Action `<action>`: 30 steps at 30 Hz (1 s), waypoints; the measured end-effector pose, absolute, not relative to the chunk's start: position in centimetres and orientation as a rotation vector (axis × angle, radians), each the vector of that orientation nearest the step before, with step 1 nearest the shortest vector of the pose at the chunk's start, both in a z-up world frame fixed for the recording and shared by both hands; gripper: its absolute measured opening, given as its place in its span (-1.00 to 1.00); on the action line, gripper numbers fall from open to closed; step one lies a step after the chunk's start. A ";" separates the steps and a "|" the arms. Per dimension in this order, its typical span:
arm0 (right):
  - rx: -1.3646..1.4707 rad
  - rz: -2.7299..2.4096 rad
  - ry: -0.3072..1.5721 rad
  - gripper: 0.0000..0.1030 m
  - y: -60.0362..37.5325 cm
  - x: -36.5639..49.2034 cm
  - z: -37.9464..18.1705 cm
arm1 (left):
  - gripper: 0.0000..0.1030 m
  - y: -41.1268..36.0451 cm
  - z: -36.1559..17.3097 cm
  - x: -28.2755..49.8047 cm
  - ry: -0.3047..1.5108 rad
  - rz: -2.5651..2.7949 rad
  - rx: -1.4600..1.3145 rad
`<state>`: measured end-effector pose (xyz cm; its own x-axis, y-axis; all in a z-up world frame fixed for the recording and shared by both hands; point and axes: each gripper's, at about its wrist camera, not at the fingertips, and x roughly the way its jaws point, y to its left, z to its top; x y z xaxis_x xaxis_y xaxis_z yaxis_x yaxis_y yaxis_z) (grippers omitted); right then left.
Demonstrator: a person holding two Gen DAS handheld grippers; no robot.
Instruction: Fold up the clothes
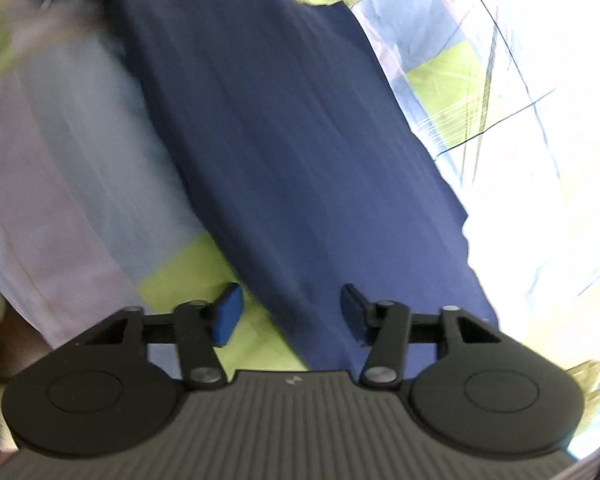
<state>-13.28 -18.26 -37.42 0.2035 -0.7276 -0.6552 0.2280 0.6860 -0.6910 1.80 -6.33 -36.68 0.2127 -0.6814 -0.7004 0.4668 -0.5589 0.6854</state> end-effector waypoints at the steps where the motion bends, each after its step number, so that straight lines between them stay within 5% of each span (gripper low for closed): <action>1: -0.519 -0.704 1.190 -0.57 -18.3 -13.3 -37.7 | -0.90 -6.8 -36.5 1.9 -0.184 -1.533 1.533; 3: -0.516 -0.662 1.175 -0.93 -19.0 -13.3 -38.0 | -0.93 -7.4 -35.5 2.0 -0.145 -1.552 1.517; 15: -0.517 -0.496 1.124 -0.95 -18.8 -19.0 -31.7 | -0.97 -3.6 -29.1 -1.7 -0.126 -1.671 1.584; 21: -0.485 -0.386 1.170 -0.93 -16.8 -21.3 -35.0 | -0.96 -1.9 -35.8 -3.3 -0.177 -1.561 1.762; 24: -0.469 -0.398 1.201 -0.72 -16.5 -20.5 -36.5 | -0.92 -1.5 -36.3 -3.6 -0.217 -1.552 1.813; 26: -0.419 -0.410 1.199 -0.32 -16.2 -20.3 -35.6 | -0.79 -1.2 -35.3 -3.4 -0.165 -1.563 1.846; 27: -0.358 -0.420 1.184 0.08 -16.3 -20.6 -34.7 | -0.72 -1.1 -34.6 -3.2 -0.121 -1.568 1.876; 28: -0.295 -0.436 1.170 0.21 -16.3 -21.0 -33.7 | -0.60 -0.9 -34.1 -3.0 -0.083 -1.572 1.903; 30: -0.186 -0.518 1.161 0.21 -16.5 -22.8 -32.0 | -0.59 -0.6 -32.1 -2.5 -0.014 -1.587 1.918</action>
<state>-22.75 -16.47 -32.00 0.2972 -0.4803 -0.8252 0.2930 0.8684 -0.4000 -2.50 -0.65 -32.15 0.2706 -0.3946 -0.8781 0.3787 -0.7950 0.4740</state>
